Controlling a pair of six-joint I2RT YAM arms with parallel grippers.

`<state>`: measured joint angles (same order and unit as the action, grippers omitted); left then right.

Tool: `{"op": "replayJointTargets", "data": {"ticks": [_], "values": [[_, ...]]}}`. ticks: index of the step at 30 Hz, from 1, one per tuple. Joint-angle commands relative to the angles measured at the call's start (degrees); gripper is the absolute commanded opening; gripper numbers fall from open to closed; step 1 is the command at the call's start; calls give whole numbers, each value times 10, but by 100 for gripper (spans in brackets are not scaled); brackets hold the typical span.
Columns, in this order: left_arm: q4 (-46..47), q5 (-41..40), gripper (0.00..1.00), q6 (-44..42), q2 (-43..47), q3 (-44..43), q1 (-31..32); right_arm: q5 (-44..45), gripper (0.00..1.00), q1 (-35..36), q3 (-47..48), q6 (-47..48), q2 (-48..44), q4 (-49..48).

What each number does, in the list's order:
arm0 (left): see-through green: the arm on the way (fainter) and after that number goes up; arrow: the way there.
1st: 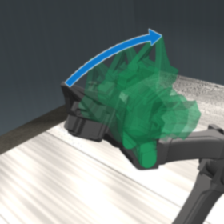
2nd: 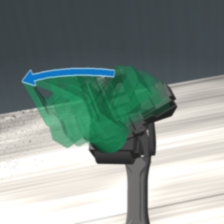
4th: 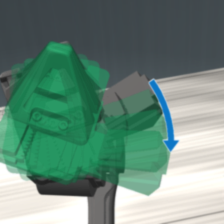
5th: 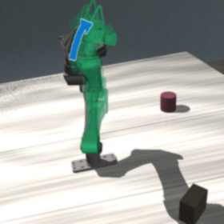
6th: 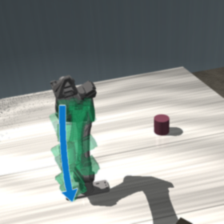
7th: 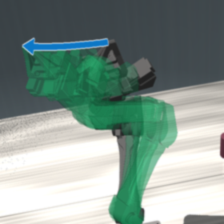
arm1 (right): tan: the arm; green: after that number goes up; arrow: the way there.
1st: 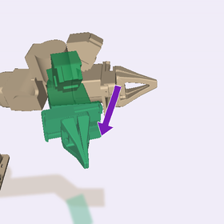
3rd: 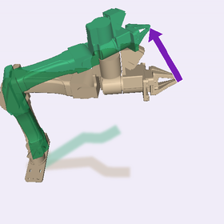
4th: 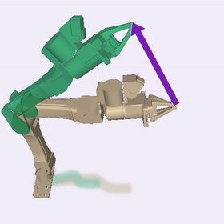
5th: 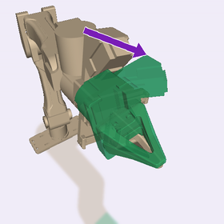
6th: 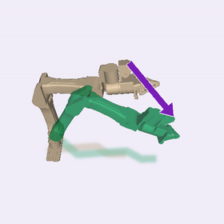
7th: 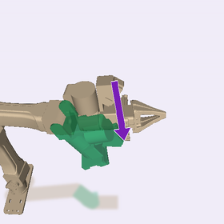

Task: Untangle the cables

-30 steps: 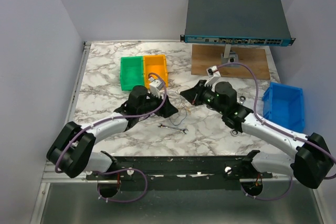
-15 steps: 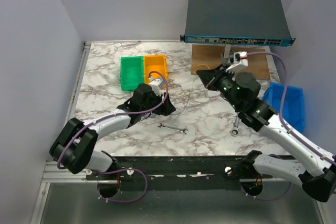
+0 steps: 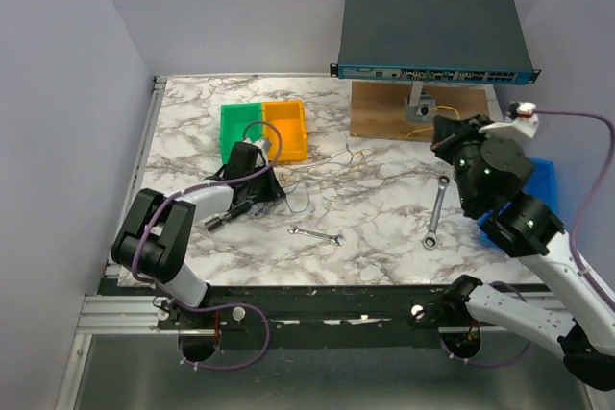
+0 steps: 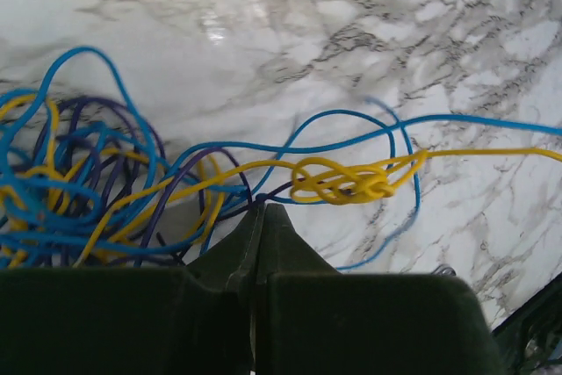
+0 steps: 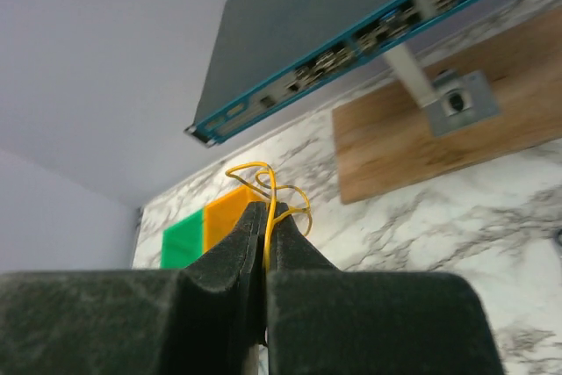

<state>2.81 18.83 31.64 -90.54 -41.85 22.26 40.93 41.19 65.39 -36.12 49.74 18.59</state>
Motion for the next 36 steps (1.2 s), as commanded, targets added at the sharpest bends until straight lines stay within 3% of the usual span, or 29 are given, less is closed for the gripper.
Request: {"op": "replayJointTargets", "data": {"ticks": [1,9,12,15,17,20,21,22,23,24,25,26,31,36], "values": [[-12,-8,0,43,25,25,-42,169,1,2,18,18,-68,60],[-24,-121,0,72,117,73,-67,209,1,2,1,5,-102,128],[-15,-126,0,77,150,90,-71,213,1,2,-7,-25,-94,170],[15,-96,0,37,194,102,-59,141,1,2,-40,-41,-88,174],[58,-60,8,22,217,120,-48,88,1,2,-66,-54,-79,173],[54,-79,28,-4,227,112,-7,24,2,2,-96,-68,-57,178],[46,-88,32,-11,225,104,5,12,5,2,-103,-79,-48,184],[40,-98,35,-20,220,96,21,3,17,2,-111,-84,-38,191],[34,-104,38,-25,214,88,33,-3,49,2,-117,-91,-32,197],[27,-108,39,-29,205,79,41,-6,75,2,-122,-102,-23,209],[22,-108,39,-31,196,72,48,-7,93,2,-126,-112,-16,220],[19,-106,40,-31,185,65,50,-13,100,2,-132,-117,-9,228],[9,-93,41,-30,162,49,52,-62,100,2,-170,-107,27,216],[3,-94,55,-28,158,49,53,-91,100,2,-189,-115,90,206]]}}
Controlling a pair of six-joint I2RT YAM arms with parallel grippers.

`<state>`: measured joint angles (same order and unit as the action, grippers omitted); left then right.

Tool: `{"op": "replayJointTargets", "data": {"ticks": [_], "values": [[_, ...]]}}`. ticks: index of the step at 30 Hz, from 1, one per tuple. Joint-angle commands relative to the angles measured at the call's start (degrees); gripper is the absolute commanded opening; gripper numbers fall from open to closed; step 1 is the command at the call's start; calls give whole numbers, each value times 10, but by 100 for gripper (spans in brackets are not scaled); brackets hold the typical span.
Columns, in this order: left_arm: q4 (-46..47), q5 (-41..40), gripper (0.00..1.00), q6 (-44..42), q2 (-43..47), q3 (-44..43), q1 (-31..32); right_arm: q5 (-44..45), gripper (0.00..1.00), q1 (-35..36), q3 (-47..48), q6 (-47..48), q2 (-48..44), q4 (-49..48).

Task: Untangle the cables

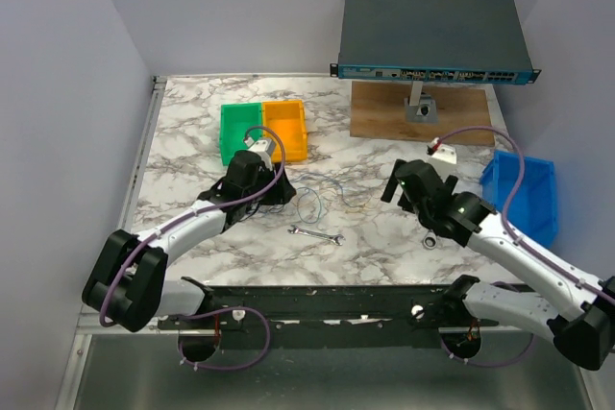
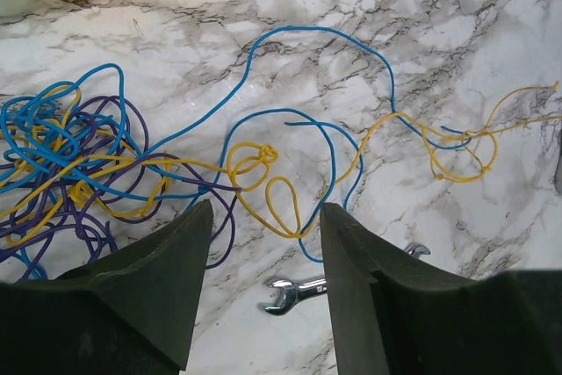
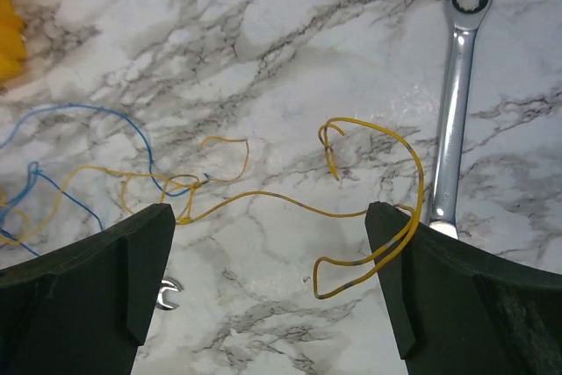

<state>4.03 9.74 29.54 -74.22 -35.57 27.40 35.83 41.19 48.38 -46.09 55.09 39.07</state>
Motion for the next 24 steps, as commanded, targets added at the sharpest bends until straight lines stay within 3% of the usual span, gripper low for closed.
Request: {"op": "replayJointTargets", "data": {"ticks": [1,9,13,18,24], "values": [[-12,-6,56,-7,-6,-15,2,-43,100,2,-25,-23,47,-3],[-26,-3,57,-4,-20,-26,4,-97,100,2,-103,-93,105,-100],[-27,3,58,-5,-26,-29,5,-143,100,2,-109,-94,127,-166],[-30,8,58,-5,-36,-34,5,-156,100,2,-77,-81,164,-171],[-28,20,58,-4,-45,-39,5,-169,100,2,-85,-56,143,-215]]}}
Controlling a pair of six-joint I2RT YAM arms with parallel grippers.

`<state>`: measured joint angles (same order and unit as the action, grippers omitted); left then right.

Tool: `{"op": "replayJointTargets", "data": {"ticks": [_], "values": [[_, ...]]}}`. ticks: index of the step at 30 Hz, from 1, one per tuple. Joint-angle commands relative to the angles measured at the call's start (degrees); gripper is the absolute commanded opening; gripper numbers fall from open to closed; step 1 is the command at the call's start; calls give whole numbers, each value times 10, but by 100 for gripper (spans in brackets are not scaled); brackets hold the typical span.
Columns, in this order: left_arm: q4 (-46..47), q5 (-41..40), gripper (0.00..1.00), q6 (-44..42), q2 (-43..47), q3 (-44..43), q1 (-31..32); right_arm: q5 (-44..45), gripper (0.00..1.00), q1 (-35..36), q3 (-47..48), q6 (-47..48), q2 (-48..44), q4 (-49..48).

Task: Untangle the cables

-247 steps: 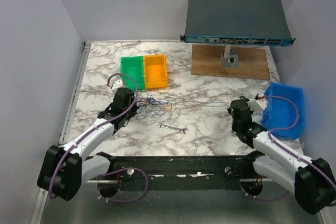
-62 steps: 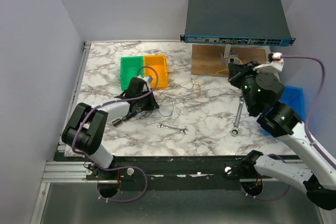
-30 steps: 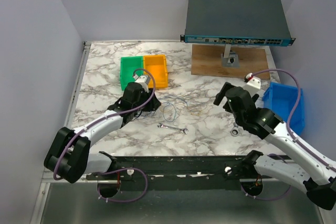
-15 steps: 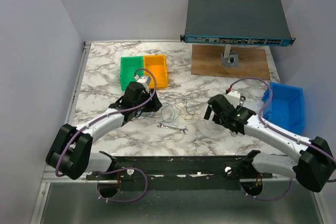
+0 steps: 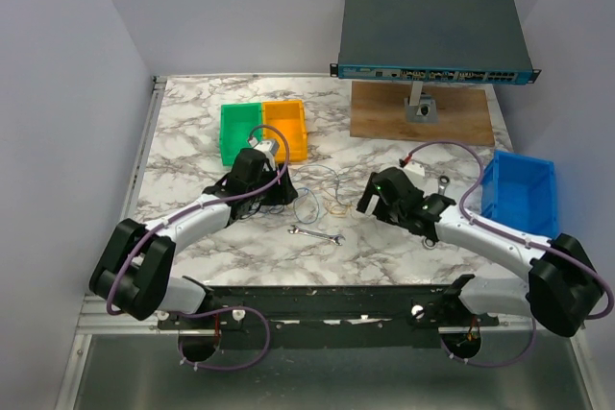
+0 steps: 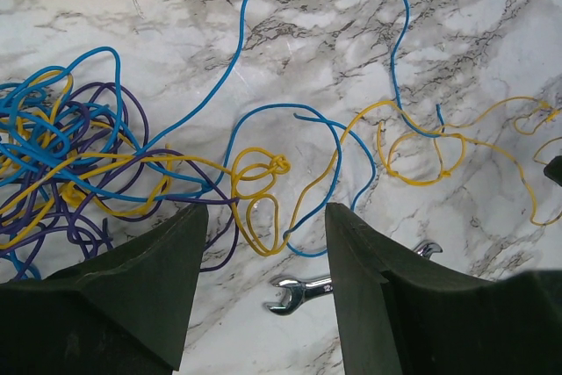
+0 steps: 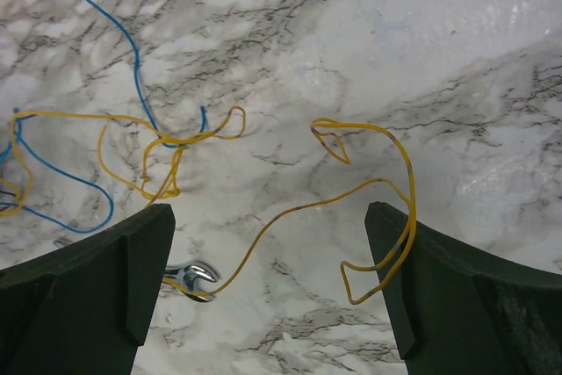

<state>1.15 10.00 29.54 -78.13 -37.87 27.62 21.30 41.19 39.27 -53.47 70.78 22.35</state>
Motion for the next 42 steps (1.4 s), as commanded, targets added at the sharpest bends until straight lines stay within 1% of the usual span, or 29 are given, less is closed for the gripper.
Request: {"op": "replayJointTargets", "data": {"ticks": [1,5,8,11,13,15,16,19,20,23,24,27,31,34,36,39,42], "values": [[0,18,58,-4,-6,-16,3,-22,100,2,11,18,-14,-44],[-2,14,58,-4,-7,-17,3,49,100,2,30,18,-22,20],[-6,9,57,-4,-10,-19,3,134,100,2,46,-2,-38,115],[-11,5,57,-4,-13,-23,3,218,100,2,46,-68,-88,224],[-11,6,58,-4,-15,-24,3,229,100,1,34,-83,-141,256],[-11,8,58,-4,-19,-26,3,210,100,1,20,-99,-189,263],[-11,9,57,-4,-20,-27,3,188,100,0,13,-82,-206,245],[-11,17,58,-4,-31,-30,3,183,100,0,15,-115,-211,272],[-11,21,58,-4,-37,-32,3,177,100,0,13,-111,-211,270],[-11,44,59,-3,-67,-48,3,126,100,0,0,-54,-213,211],[-24,51,59,-1,-76,-54,3,103,100,0,-3,-39,-211,191],[-29,61,59,2,-98,-66,3,24,100,0,-6,44,-195,108],[-30,60,59,2,-96,-64,3,-73,100,0,13,154,-149,27],[-29,60,58,2,-93,-63,3,-120,100,1,54,215,-78,7],[-30,62,58,1,-94,-64,3,-128,100,4,90,246,-15,21],[-29,63,56,1,-93,-64,3,-90,100,13,138,270,75,46],[-29,64,54,-1,-92,-63,3,-67,100,14,148,284,122,40]]}}
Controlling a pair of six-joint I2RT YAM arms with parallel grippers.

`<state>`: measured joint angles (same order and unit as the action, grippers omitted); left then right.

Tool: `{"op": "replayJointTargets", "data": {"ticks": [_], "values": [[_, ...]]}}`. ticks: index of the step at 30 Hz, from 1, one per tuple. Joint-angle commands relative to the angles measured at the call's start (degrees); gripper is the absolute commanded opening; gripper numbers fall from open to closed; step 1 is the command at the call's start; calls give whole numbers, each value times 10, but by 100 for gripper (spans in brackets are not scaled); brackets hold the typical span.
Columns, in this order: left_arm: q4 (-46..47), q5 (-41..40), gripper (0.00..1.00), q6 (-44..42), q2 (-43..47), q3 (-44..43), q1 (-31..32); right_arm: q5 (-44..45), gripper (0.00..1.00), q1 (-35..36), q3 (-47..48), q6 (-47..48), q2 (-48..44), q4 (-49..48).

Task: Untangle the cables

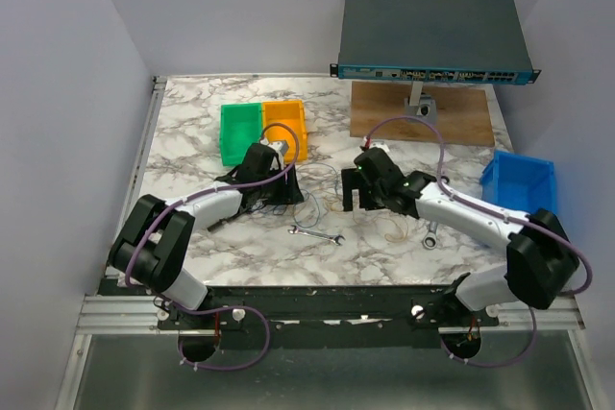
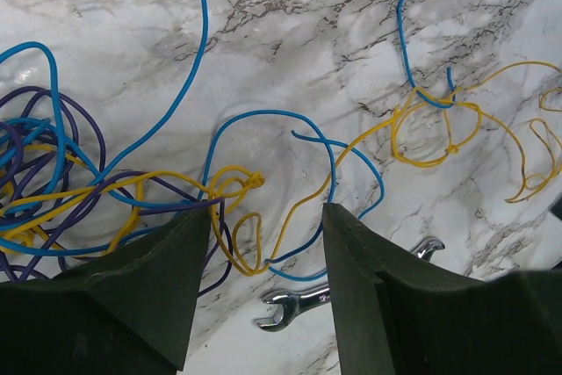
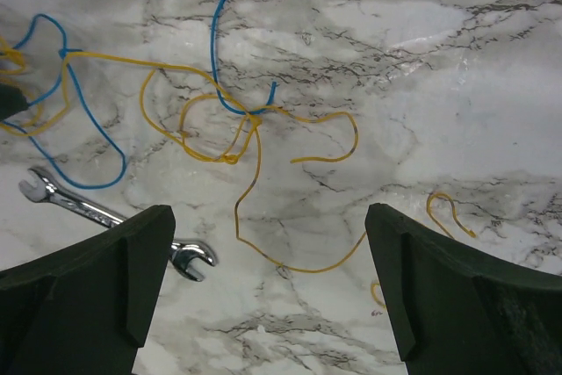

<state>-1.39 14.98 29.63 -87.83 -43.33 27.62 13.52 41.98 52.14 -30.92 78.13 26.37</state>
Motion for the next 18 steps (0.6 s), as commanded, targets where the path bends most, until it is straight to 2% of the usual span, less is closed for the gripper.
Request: {"op": "replayJointTargets", "data": {"ticks": [1,7,10,14,15,16,18], "values": [[-3,15,53,-2,6,-8,3,8,100,7,19,60,59,-4],[-3,20,49,-2,4,-10,2,-7,100,7,-9,54,94,-37],[-4,24,46,-2,3,-10,2,0,93,6,-23,46,112,-48],[-13,18,42,1,-1,-13,-1,16,59,6,-35,32,118,-58],[-14,19,42,1,-3,-15,-3,17,47,5,-37,30,118,-59],[-14,23,42,2,-6,-15,-5,21,29,5,-38,24,118,-58],[-12,29,37,4,-7,-13,-9,36,2,6,-41,9,113,-55]]}}
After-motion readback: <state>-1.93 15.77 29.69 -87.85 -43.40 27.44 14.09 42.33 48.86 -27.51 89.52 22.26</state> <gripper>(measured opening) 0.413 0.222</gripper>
